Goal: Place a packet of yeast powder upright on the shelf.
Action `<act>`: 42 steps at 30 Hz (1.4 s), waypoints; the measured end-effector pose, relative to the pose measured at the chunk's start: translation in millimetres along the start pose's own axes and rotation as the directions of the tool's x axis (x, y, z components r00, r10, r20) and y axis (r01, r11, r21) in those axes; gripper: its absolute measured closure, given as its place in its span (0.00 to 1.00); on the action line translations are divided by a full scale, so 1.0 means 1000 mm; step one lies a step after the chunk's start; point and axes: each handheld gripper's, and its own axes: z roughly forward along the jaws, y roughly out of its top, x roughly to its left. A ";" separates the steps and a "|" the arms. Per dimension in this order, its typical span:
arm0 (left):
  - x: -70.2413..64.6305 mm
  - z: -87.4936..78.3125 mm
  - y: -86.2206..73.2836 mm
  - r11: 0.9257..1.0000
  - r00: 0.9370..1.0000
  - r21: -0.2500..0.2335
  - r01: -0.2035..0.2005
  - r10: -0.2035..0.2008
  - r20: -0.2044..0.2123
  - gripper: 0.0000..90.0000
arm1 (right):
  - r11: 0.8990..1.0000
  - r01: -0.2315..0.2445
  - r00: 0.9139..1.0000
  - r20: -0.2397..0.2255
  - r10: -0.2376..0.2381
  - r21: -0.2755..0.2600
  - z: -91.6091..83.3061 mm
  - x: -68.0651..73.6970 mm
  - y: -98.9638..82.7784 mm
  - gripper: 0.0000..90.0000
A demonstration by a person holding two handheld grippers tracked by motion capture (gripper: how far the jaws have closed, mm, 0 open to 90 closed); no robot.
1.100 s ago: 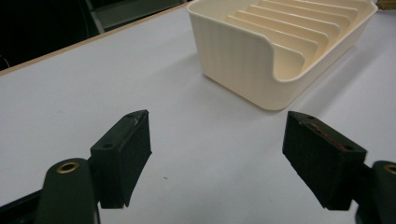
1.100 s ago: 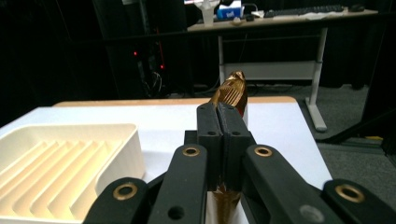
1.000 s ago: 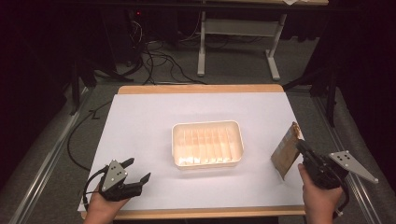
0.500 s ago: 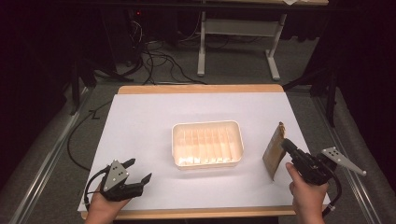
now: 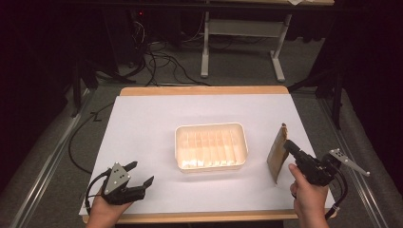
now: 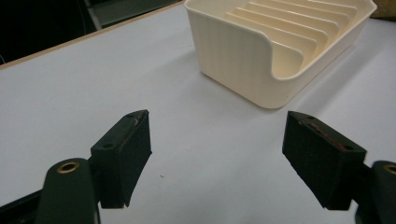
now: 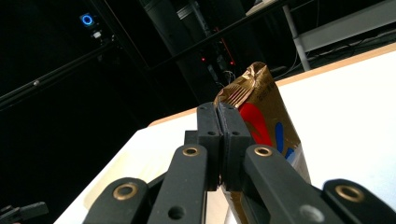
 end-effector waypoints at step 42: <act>0.000 -0.003 0.001 0.999 1.000 -0.038 0.016 -0.016 -0.001 0.27 | 0.993 0.058 0.997 -0.053 -0.064 -0.107 -0.015 0.030 0.027 1.00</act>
